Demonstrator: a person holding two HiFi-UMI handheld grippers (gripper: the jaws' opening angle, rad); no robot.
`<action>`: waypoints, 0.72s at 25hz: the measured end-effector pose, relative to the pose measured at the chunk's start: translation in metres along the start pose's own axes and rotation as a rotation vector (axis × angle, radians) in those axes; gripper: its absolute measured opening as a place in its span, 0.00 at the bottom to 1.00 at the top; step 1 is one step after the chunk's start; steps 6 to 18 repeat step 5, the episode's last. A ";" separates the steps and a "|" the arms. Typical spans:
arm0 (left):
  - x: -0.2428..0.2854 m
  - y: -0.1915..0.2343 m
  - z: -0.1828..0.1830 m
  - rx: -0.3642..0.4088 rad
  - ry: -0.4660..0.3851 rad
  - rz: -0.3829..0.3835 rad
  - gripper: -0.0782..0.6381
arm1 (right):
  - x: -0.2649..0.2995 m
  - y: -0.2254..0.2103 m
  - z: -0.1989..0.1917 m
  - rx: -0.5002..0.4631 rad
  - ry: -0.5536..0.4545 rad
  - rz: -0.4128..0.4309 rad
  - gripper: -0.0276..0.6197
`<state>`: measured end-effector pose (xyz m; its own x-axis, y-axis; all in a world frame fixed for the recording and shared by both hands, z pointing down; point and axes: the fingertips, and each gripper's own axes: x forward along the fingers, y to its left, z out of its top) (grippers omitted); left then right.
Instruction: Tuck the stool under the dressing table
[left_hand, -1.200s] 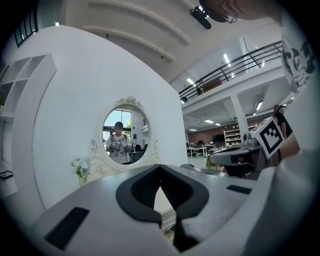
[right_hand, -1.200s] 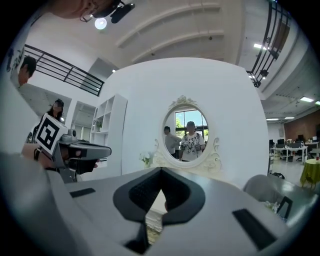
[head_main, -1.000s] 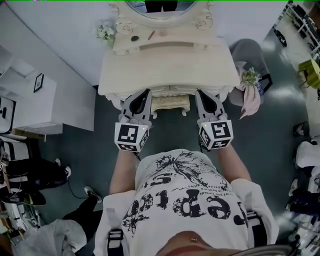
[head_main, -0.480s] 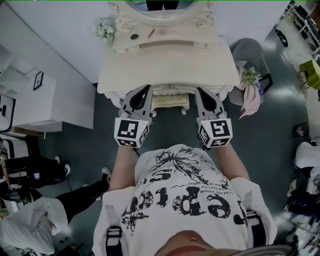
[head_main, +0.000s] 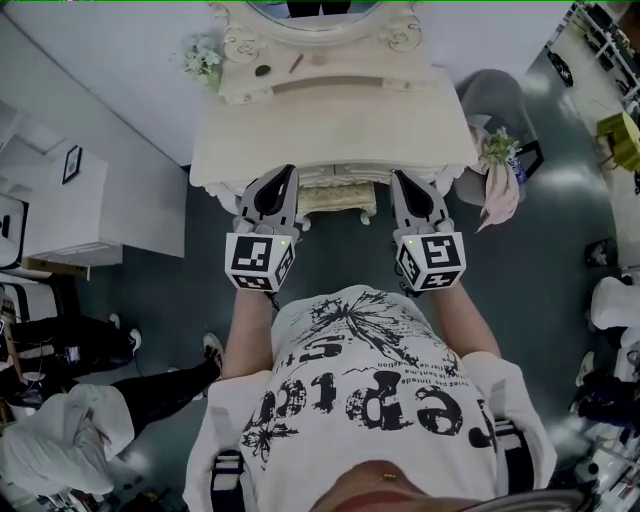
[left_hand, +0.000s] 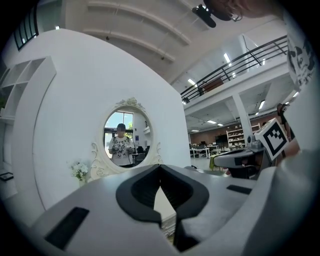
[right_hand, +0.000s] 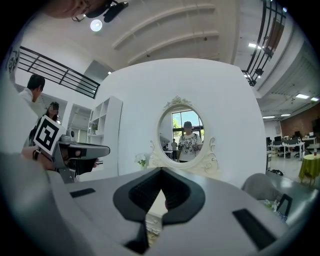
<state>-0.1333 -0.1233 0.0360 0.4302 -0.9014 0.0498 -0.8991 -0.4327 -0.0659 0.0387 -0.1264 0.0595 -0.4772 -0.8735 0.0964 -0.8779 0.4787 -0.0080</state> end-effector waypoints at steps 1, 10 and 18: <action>0.001 0.001 0.000 -0.003 0.001 0.002 0.14 | 0.000 0.000 0.000 -0.005 0.000 0.001 0.07; 0.005 -0.003 -0.001 -0.003 0.004 -0.005 0.14 | 0.001 -0.003 -0.001 -0.025 -0.003 0.005 0.07; 0.005 -0.003 -0.001 -0.003 0.004 -0.005 0.14 | 0.001 -0.003 -0.001 -0.025 -0.003 0.005 0.07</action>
